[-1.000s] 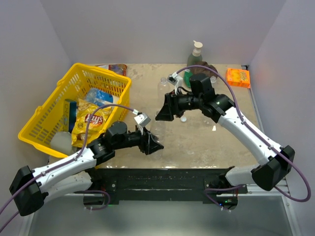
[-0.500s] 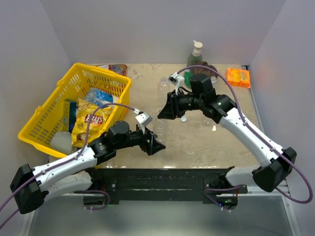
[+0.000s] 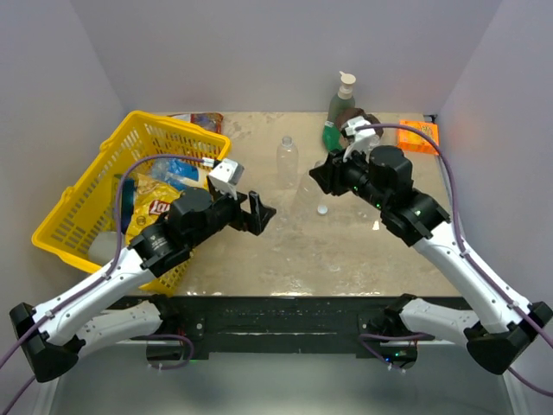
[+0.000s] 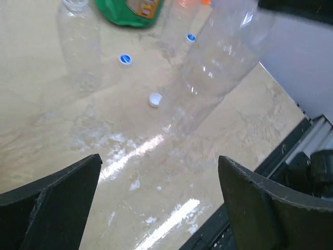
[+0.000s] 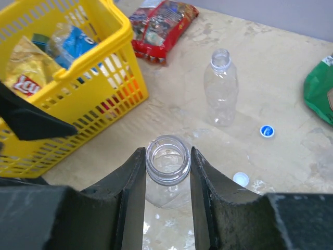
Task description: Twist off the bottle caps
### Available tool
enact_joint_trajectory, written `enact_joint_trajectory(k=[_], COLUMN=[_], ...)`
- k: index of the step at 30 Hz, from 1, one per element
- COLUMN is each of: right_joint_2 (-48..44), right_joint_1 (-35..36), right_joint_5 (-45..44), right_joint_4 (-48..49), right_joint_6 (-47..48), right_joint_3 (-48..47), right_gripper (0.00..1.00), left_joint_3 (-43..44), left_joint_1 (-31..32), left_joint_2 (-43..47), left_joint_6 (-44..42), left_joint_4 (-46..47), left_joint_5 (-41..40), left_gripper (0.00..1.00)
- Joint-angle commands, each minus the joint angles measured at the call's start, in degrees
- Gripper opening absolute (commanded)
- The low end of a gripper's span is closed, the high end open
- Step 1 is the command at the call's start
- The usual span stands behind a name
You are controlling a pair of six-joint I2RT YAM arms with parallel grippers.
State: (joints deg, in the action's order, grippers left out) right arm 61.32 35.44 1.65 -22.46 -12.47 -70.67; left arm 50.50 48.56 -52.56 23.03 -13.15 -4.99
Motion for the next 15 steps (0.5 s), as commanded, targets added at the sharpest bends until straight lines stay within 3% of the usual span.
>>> enact_joint_trajectory(k=[1, 7, 15], right_joint_2=[1.61, 4.07, 6.0], right_joint_1=[1.03, 4.45, 9.29], right_joint_5=[-4.55, -8.68, -14.57], right_joint_4=[9.53, 14.89, 22.19], right_joint_6=[2.1, 4.2, 6.84], right_joint_3=[5.71, 10.11, 14.95], right_gripper=[0.0, 0.0, 0.0], left_joint_3=[6.96, 10.49, 9.62], left_joint_1=[-2.75, -9.17, -9.97], left_joint_2=[0.0, -1.23, -0.97], left_joint_6=[1.14, 3.95, 5.01], left_joint_4=[-3.9, -5.66, -6.8], left_joint_5=[-8.54, -6.35, -5.03], left_gripper=[1.0, 1.0, 1.0])
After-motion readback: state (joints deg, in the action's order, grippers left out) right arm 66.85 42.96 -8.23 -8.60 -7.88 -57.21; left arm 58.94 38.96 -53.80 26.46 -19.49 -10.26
